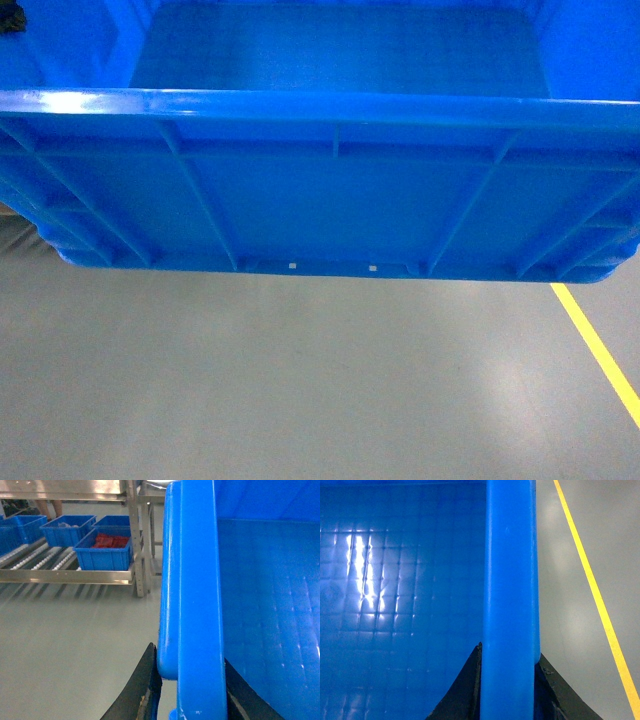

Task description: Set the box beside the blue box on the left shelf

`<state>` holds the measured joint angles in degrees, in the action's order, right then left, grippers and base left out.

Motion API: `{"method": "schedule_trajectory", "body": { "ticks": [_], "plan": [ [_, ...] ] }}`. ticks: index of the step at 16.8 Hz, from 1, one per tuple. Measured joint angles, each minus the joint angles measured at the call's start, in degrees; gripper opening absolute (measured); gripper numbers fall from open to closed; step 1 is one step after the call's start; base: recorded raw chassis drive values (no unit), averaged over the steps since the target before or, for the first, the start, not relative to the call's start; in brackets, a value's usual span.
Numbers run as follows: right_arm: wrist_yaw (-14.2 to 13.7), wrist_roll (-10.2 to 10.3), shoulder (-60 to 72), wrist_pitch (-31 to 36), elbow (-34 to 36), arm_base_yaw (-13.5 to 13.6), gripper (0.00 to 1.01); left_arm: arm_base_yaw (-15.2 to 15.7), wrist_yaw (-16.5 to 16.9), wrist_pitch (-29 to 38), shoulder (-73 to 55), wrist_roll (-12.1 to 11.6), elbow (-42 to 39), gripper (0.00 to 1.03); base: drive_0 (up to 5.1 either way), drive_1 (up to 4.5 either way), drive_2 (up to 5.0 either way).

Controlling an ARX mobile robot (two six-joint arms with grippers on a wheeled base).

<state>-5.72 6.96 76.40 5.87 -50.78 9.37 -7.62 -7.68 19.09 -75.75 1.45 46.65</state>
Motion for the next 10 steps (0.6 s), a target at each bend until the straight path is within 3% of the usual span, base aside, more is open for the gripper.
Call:
{"method": "schedule_trajectory", "body": {
  "ticks": [10],
  "plan": [
    [0.1,0.0,0.0,0.1,0.0,0.0,0.2,0.0,0.1,-0.2,0.0,0.0,0.0,0.19,0.0,4.32,-4.3]
  ]
}}
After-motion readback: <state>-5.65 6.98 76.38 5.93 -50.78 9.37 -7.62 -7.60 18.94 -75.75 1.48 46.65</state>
